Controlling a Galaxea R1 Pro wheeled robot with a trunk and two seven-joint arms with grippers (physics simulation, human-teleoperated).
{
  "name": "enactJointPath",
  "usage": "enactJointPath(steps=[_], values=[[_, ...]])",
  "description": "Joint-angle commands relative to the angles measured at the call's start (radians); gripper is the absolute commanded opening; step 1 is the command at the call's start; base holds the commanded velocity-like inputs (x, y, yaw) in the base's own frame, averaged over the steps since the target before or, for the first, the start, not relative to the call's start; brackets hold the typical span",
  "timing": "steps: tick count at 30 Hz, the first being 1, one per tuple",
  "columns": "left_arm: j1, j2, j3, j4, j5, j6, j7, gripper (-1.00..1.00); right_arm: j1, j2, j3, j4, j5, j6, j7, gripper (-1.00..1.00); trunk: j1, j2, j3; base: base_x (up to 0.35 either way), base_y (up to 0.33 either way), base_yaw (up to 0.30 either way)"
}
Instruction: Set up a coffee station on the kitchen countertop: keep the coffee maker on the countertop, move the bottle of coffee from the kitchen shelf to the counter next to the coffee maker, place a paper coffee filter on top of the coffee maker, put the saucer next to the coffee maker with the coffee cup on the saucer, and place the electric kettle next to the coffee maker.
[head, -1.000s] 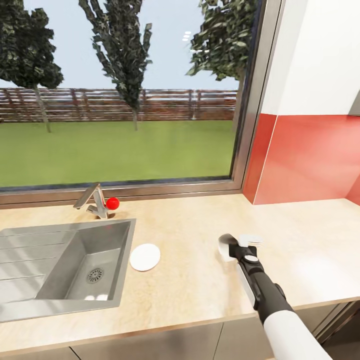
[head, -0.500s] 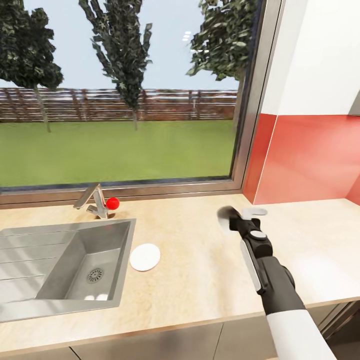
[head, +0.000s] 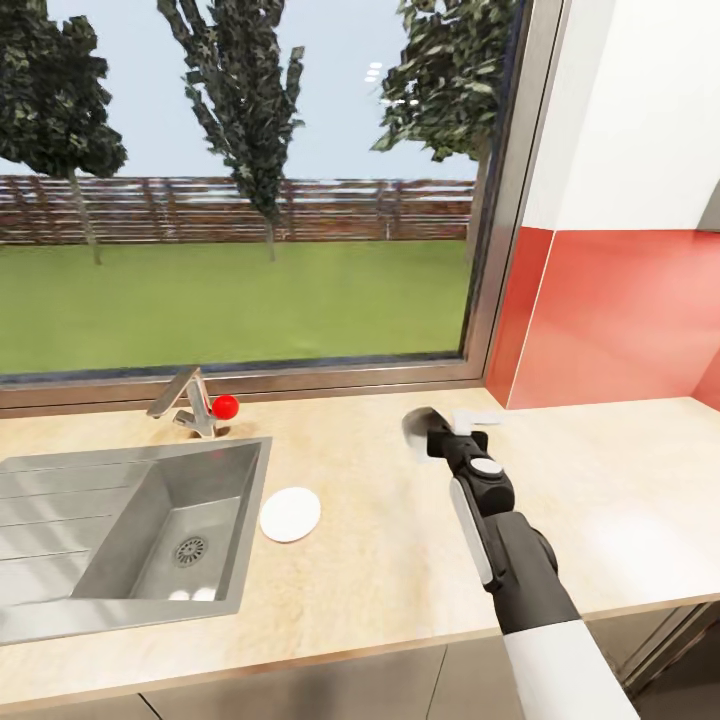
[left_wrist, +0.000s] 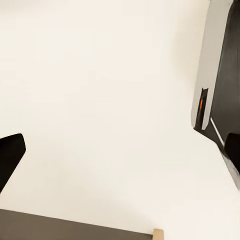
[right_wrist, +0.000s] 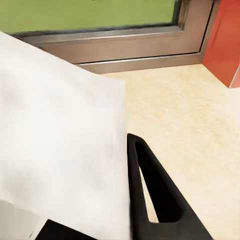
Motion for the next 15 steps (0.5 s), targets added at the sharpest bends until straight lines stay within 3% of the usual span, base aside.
enactJointPath(steps=[1, 6, 15], values=[[0.0, -0.001, 0.006, -0.005, -0.005, -0.002, 0.001, 1.0, -0.001, 0.003, 0.008, -0.002, -0.002, 0.005, -0.006, -1.0, 0.001, -0.002, -0.002, 0.0, 0.0, 0.0], [0.0, -0.001, 0.006, -0.014, -0.005, -0.003, 0.002, 1.0, -0.001, 0.008, 0.018, -0.005, -0.001, 0.004, -0.006, -1.0, 0.001, -0.002, -0.002, -0.089, 0.0, 0.0], [0.0, -0.001, 0.006, -0.017, -0.005, -0.03, 0.002, 1.0, -0.001, 0.008, 0.019, -0.004, 0.0, 0.005, -0.006, -1.0, 0.001, -0.002, -0.002, -0.308, 0.0, 0.03]])
